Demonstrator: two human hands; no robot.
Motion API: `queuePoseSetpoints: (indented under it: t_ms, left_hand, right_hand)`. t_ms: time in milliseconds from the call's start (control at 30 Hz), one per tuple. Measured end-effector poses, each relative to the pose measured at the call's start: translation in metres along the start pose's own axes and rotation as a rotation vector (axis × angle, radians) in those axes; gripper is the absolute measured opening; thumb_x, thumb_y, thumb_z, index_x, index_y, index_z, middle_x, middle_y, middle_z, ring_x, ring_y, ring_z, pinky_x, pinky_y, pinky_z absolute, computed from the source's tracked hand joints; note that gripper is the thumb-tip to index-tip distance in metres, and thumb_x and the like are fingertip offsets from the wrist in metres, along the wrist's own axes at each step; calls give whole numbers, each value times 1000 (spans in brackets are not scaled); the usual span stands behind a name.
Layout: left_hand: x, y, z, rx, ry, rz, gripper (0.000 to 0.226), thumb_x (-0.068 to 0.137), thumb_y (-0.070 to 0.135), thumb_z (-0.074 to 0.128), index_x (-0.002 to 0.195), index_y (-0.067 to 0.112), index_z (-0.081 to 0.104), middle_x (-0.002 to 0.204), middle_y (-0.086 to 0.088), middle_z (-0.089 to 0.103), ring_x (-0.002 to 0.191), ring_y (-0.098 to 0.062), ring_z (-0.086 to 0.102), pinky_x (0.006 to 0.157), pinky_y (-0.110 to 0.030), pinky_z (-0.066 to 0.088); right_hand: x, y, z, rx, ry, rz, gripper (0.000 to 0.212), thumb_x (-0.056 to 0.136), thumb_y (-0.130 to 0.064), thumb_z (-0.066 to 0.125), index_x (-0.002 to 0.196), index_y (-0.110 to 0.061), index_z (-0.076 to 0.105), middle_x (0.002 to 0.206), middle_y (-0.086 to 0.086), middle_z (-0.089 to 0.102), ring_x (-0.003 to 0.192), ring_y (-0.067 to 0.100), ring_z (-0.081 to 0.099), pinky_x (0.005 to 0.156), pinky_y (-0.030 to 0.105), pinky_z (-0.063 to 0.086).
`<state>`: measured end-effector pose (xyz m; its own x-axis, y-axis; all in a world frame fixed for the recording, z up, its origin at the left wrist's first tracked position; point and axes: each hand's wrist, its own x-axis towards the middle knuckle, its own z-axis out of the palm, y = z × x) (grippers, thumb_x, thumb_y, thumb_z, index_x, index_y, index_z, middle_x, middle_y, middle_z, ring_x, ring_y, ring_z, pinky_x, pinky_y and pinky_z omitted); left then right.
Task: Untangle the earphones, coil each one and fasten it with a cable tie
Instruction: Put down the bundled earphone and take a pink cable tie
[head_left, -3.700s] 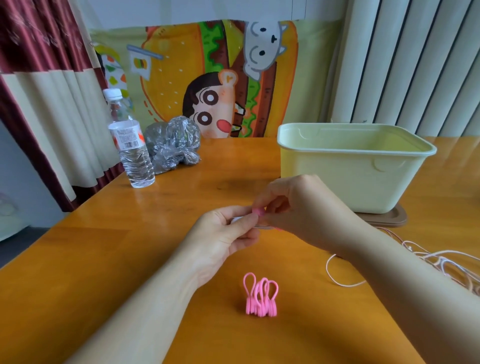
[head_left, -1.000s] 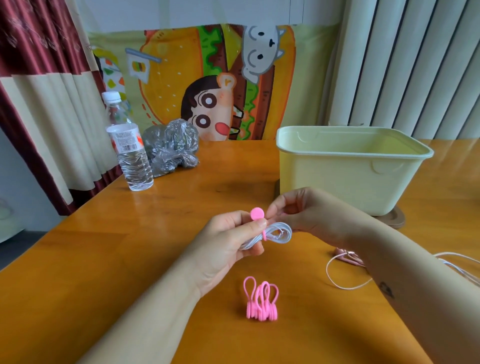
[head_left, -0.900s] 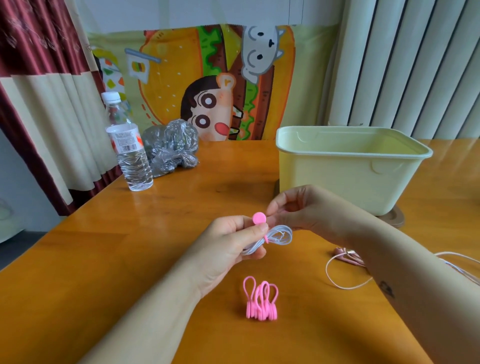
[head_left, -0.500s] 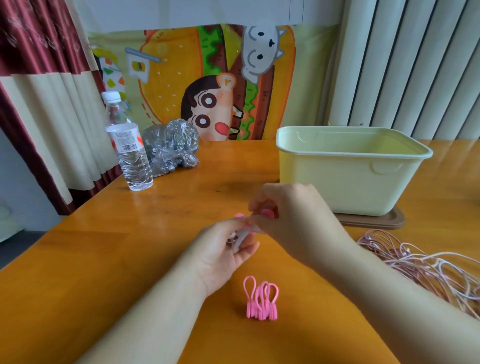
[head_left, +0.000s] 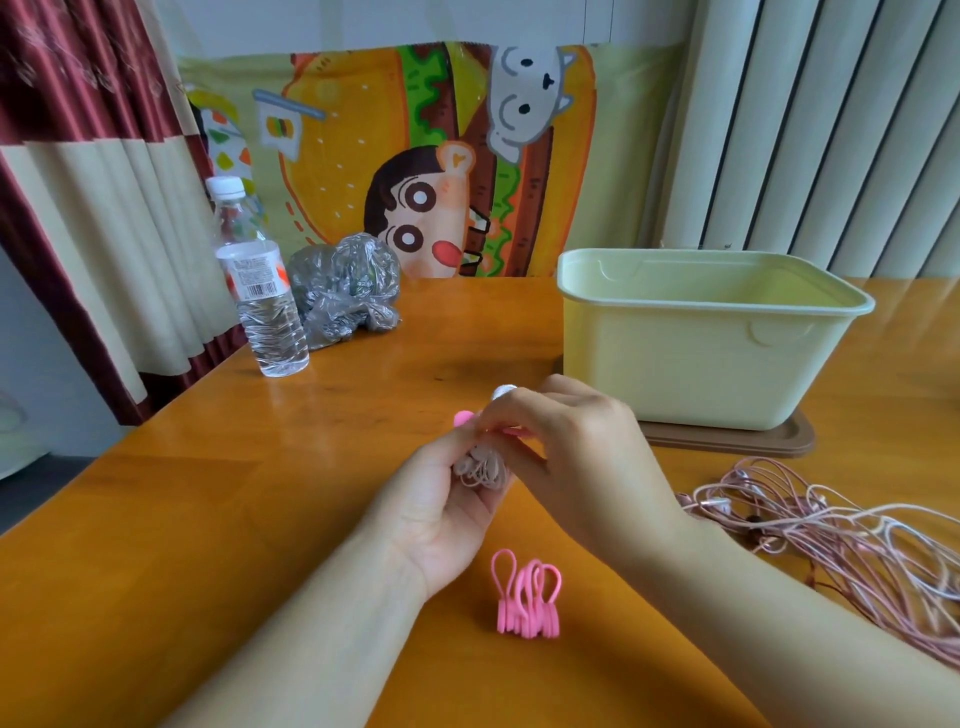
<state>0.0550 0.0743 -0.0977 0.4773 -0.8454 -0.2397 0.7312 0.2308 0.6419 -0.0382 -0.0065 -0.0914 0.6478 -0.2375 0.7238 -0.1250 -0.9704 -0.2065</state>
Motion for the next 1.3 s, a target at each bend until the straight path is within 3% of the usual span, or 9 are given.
queuePoseSetpoints:
  t_ms: [100,267,400,500,700,867,1033,1167,1300]
  left_hand:
    - [-1,0,2,26,25,45,26,83,10,59,60,7,71,58,-5,65,53,-9,65,56,-17,55]
    - [-1,9,2,-46,34,54,15,91,13,54,91,1,62,79,-13,72,69,-19,72,76,-22,54]
    - [-2,17,2,-99,-13,76,35,77,18,62,109,4,60,102,-15,68,105,-25,64,84,-29,54]
    - [-4,20,4,-73,-82,51,27,77,23,61,98,6,66,89,-9,71,82,-15,70,79,-30,57]
    - [-11,18,6,52,-201,-68,25,78,20,56,74,11,78,69,-1,67,59,-7,65,82,-33,54]
    - [-9,17,6,19,-180,-98,18,69,17,61,68,6,76,62,-2,57,52,-7,57,63,-26,56]
    - [-11,18,7,4,-188,-132,24,71,16,62,77,-4,75,63,-7,60,49,-9,55,54,-23,56]
    - [-10,18,5,-16,-202,-171,20,74,13,59,84,-2,69,63,-7,56,45,-10,54,49,-24,54]
    - [-8,19,5,-8,-181,-186,23,72,12,60,91,1,65,61,-5,52,42,-7,51,45,-22,52]
  right_hand:
    - [2,4,-3,263,-33,162,12,78,-15,73,87,-23,73,76,-8,64,72,-2,57,63,8,42]
    - [9,5,-12,731,-149,356,17,77,-2,74,82,-18,71,83,-4,74,80,5,68,72,15,51]
    - [14,15,-16,1008,-180,473,8,69,-13,74,75,-17,71,72,-3,72,67,5,63,64,15,49]
    - [13,23,-15,1144,-223,551,14,65,-19,73,78,-16,76,79,5,72,72,10,62,67,19,51]
    - [18,27,-27,1027,-251,493,23,67,-20,71,88,-10,71,85,9,71,77,13,64,70,19,52]
    - [20,22,-35,874,-288,378,25,70,-21,71,85,-1,68,87,14,72,78,17,67,73,22,55]
    - [20,21,-34,730,-289,304,33,69,-29,71,91,-4,70,93,4,71,85,19,66,79,28,55]
    - [20,19,-34,800,-285,298,30,68,-24,72,88,-1,71,100,-4,72,93,11,68,81,21,54]
    - [19,16,-32,857,-286,318,18,70,-14,75,81,-1,71,98,-1,73,97,12,68,85,28,55]
